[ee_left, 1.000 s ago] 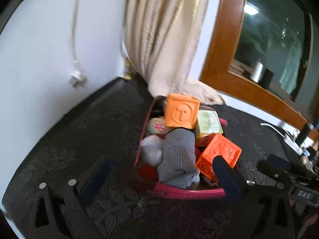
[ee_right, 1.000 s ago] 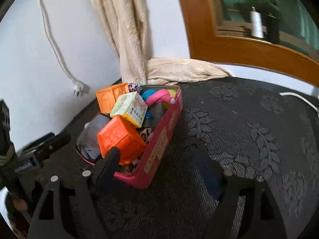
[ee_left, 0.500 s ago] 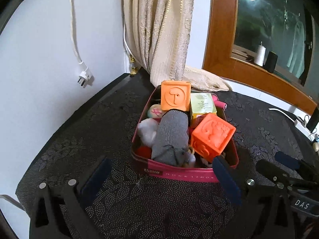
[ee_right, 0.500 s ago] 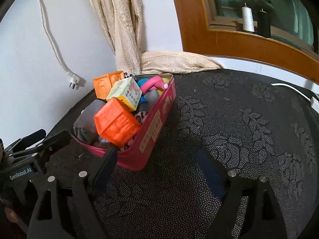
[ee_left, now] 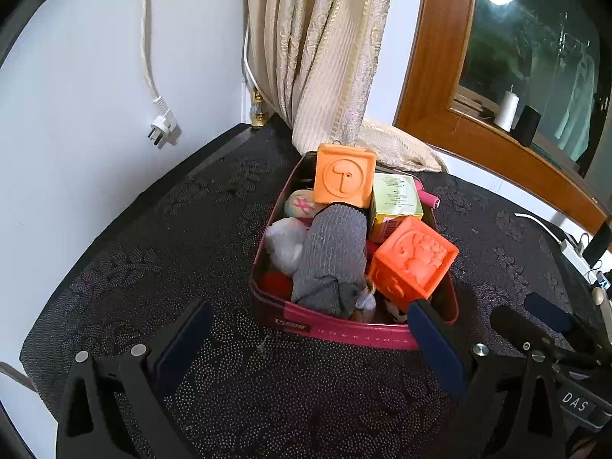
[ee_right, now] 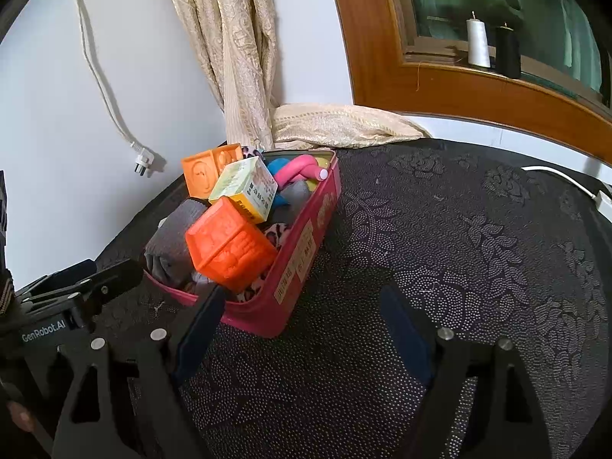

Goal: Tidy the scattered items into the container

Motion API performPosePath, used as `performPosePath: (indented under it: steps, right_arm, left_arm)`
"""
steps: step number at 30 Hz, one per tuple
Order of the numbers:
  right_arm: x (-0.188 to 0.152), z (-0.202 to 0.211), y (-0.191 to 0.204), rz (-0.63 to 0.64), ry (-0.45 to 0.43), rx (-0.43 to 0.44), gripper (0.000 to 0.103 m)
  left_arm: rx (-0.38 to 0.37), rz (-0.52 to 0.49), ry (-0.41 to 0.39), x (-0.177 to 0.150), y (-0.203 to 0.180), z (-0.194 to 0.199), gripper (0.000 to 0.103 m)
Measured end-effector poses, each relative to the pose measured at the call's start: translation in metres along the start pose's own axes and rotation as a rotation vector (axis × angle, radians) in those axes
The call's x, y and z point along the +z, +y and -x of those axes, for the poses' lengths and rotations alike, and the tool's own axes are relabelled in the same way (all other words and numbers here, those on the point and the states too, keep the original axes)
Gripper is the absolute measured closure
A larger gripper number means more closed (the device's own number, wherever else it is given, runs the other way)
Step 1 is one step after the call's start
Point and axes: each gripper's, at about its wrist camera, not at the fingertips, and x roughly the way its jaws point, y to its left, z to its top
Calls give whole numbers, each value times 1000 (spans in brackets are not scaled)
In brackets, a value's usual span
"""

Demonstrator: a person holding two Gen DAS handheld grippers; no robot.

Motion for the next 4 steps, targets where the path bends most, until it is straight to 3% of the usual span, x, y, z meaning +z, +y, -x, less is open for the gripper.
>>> performPosePath:
  steps: [4]
  right_arm:
    - [-1,-1,-1,-5,1,-1,18]
  left_arm:
    - [2,-13,-13,-2,-2,0,0]
